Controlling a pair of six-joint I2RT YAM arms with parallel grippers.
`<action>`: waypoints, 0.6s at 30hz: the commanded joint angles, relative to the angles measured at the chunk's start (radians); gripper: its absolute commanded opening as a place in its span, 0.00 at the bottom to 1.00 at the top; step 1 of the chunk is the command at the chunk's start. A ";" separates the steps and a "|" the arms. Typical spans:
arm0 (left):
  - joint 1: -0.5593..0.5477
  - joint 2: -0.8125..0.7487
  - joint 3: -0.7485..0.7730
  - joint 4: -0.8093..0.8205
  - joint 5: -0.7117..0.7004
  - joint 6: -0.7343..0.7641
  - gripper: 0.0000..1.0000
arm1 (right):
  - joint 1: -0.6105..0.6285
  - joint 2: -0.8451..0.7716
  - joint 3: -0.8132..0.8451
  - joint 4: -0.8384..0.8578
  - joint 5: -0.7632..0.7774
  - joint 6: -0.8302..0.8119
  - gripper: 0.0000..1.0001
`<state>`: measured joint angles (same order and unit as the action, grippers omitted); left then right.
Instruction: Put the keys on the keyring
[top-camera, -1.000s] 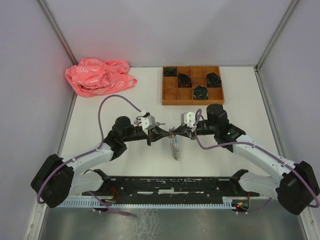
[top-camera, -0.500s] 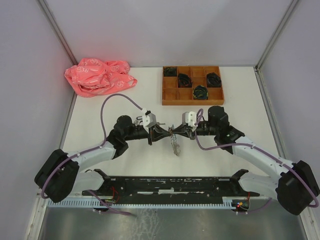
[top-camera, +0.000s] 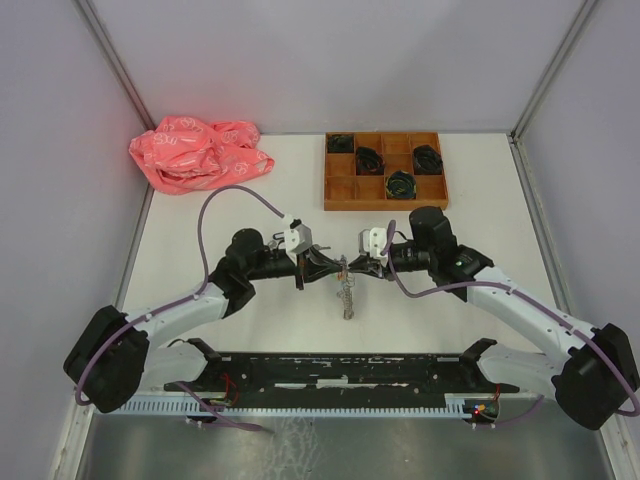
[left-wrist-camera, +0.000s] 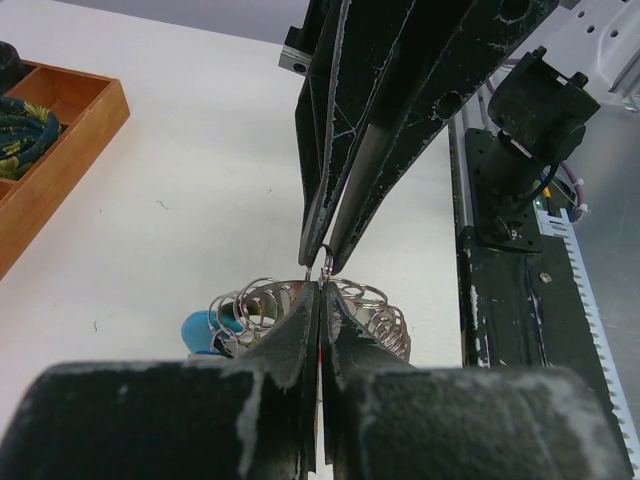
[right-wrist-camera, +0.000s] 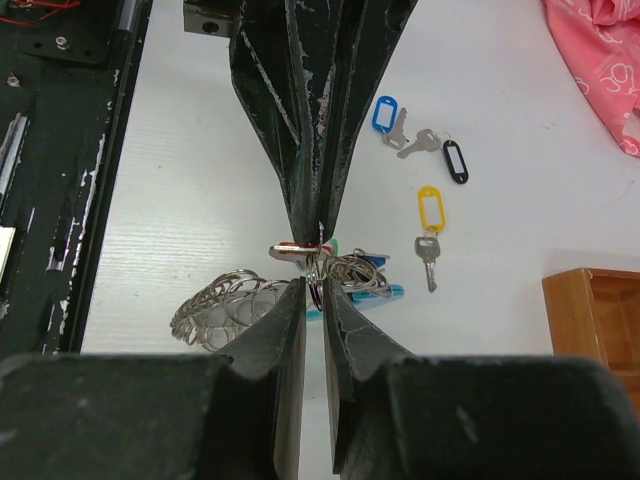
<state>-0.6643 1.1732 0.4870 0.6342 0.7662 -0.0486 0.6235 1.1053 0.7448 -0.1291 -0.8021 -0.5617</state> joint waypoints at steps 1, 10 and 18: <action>-0.011 -0.003 0.049 0.009 0.022 -0.035 0.03 | 0.003 0.001 0.060 -0.031 0.000 -0.035 0.19; -0.019 0.023 0.071 -0.010 0.018 -0.036 0.03 | 0.015 0.011 0.071 -0.035 0.019 -0.050 0.23; -0.020 0.019 0.087 -0.068 0.007 -0.022 0.03 | 0.022 0.013 0.088 -0.072 0.049 -0.072 0.02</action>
<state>-0.6765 1.1992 0.5236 0.5922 0.7624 -0.0486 0.6395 1.1236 0.7811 -0.1978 -0.7765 -0.6151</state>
